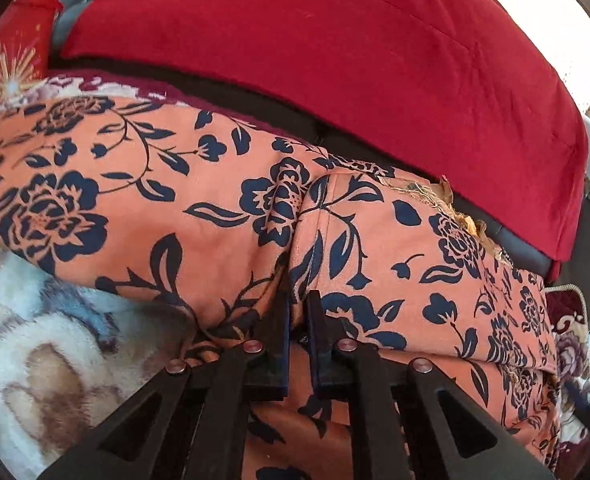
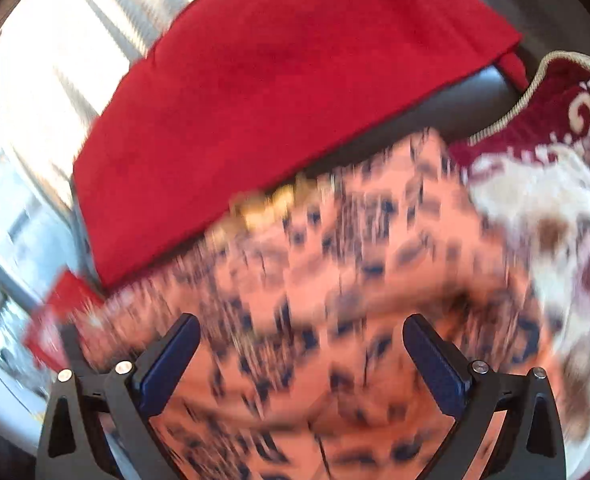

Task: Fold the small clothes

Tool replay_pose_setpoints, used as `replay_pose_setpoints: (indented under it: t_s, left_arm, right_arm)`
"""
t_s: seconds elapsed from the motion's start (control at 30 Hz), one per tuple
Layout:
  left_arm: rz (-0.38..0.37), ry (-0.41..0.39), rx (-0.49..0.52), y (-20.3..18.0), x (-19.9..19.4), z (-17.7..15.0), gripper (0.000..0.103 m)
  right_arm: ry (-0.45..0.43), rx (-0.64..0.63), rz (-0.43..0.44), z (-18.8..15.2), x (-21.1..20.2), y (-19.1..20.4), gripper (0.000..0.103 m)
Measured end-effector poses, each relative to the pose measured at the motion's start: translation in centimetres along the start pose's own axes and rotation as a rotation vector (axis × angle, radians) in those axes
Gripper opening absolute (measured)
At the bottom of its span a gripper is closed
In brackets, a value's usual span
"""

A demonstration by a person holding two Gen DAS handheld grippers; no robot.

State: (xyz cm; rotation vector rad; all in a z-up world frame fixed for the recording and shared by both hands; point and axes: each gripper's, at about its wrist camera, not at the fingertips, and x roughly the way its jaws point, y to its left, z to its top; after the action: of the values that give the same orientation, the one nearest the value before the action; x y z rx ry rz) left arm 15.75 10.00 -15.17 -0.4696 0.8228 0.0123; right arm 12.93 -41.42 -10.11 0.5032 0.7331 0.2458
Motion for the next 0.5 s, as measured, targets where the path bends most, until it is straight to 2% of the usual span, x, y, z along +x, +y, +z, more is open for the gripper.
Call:
replay_pose_setpoints:
  t_s: [0.07,0.13,0.2,0.23,0.27,0.3,0.37,0.43,0.47,0.5]
  left_arm:
    - [-0.005,0.000,0.000,0.0,-0.1,-0.3,0.008]
    - [-0.016,0.003,-0.009,0.3,-0.3,-0.2,0.008]
    - [-0.028,0.004,-0.019,0.4,-0.7,-0.3,0.008]
    - [-0.032,0.004,-0.024,0.8,0.0,0.1,0.009]
    - [-0.034,0.003,-0.025,0.8,-0.2,0.0,0.009]
    - [-0.035,0.003,-0.027,0.8,-0.4,-0.1,0.009]
    - [-0.039,0.005,-0.034,1.0,-0.5,0.0,0.010]
    - [-0.036,0.005,-0.035,0.9,-0.4,-0.1,0.011]
    - [-0.031,0.003,-0.031,0.8,-0.5,-0.2,0.011]
    - [-0.031,0.002,-0.030,0.8,-0.5,-0.3,0.011]
  right_arm:
    - [-0.017,0.079,0.049,3.2,0.7,-1.4,0.102]
    - [0.003,0.167,0.065,5.5,3.2,-3.7,0.103]
    - [0.081,0.247,-0.027,6.3,7.6,-7.7,0.102]
    - [0.107,0.299,-0.040,5.7,9.3,-9.7,0.102]
    - [0.005,0.281,-0.018,5.6,8.4,-9.6,0.102]
    - [-0.008,0.258,-0.052,5.7,7.9,-8.5,0.102]
    - [0.044,0.214,-0.124,5.7,7.3,-6.2,0.102]
    - [-0.028,0.116,-0.078,5.2,5.7,-3.8,0.102]
    - [-0.064,0.024,-0.076,4.8,5.5,-2.8,0.103]
    - [-0.059,-0.051,-0.152,4.3,6.5,-2.7,0.103]
